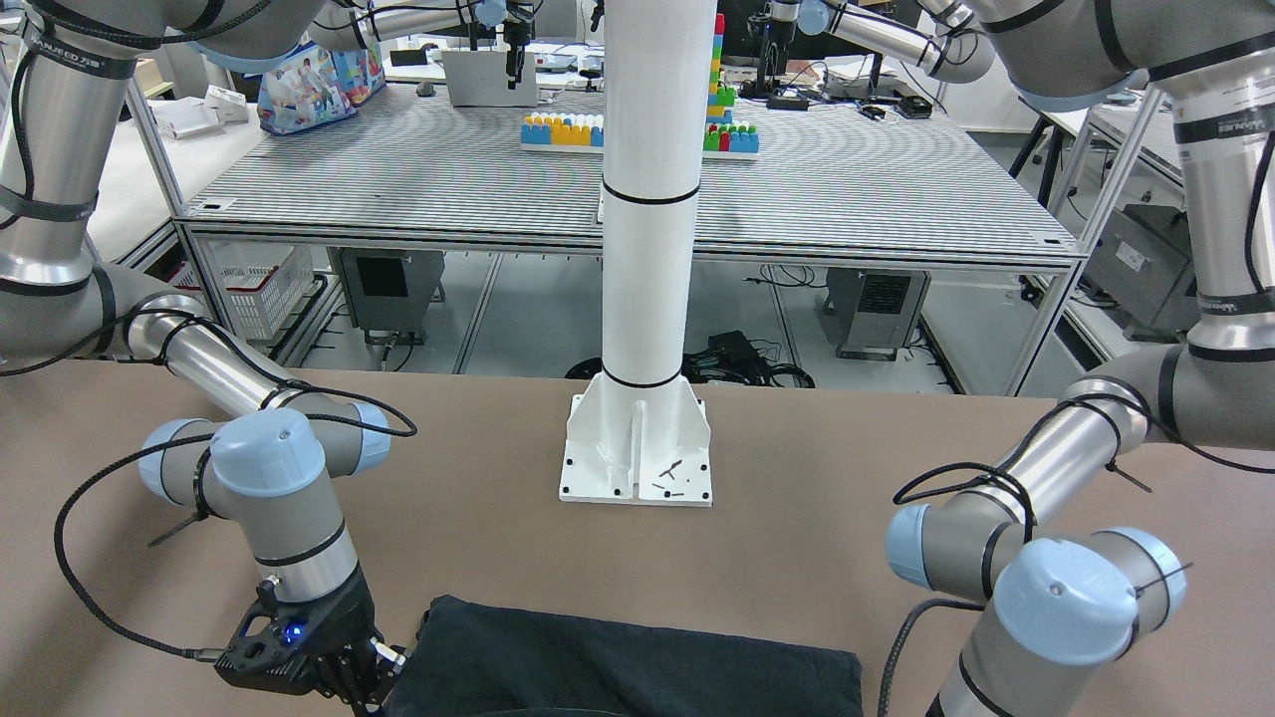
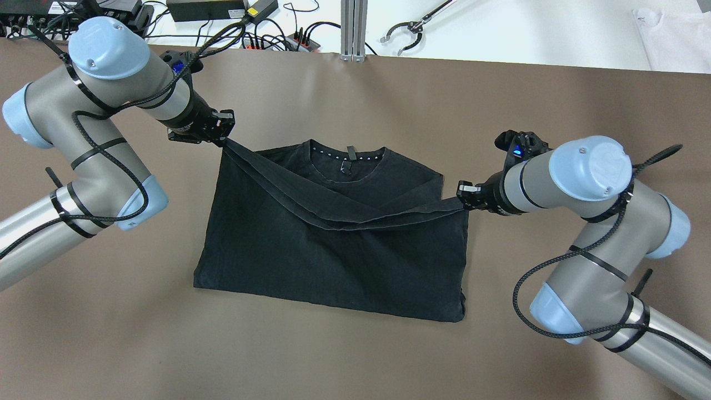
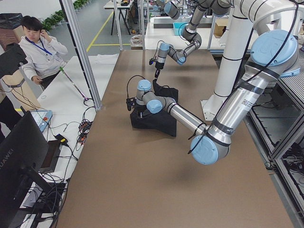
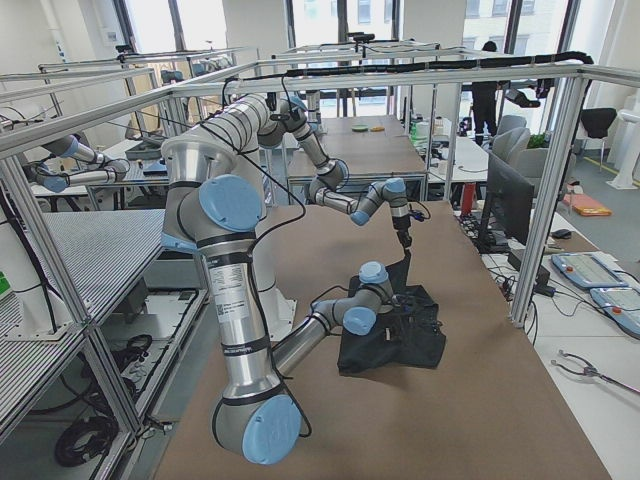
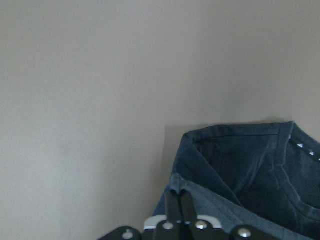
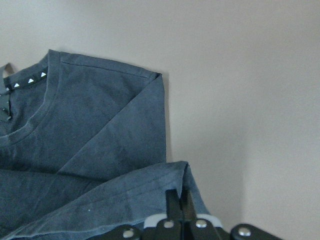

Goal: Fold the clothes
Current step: 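Carry the hem with both grippers toward the collar, folding the shirt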

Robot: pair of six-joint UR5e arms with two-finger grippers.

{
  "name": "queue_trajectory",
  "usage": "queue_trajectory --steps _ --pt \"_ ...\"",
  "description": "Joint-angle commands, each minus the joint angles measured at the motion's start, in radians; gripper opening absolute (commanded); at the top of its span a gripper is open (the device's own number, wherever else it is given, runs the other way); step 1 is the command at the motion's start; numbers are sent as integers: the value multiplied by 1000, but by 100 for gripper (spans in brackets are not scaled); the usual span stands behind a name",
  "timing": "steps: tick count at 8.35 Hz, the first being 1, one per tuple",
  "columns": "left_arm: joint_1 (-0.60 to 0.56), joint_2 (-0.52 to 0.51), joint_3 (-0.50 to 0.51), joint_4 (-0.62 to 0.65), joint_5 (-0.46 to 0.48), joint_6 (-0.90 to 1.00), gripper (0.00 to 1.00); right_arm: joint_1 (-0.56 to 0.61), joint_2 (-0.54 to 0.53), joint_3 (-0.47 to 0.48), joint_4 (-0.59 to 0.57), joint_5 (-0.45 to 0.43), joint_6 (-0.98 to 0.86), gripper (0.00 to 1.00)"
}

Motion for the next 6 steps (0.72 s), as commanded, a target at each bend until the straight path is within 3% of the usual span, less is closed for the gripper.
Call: queue_trajectory --steps 1,6 --pt "32 -2 83 -51 62 31 0 -17 27 -107 7 -23 -3 0" --pt "69 5 132 -97 120 31 0 -7 23 -107 7 -44 -108 0"
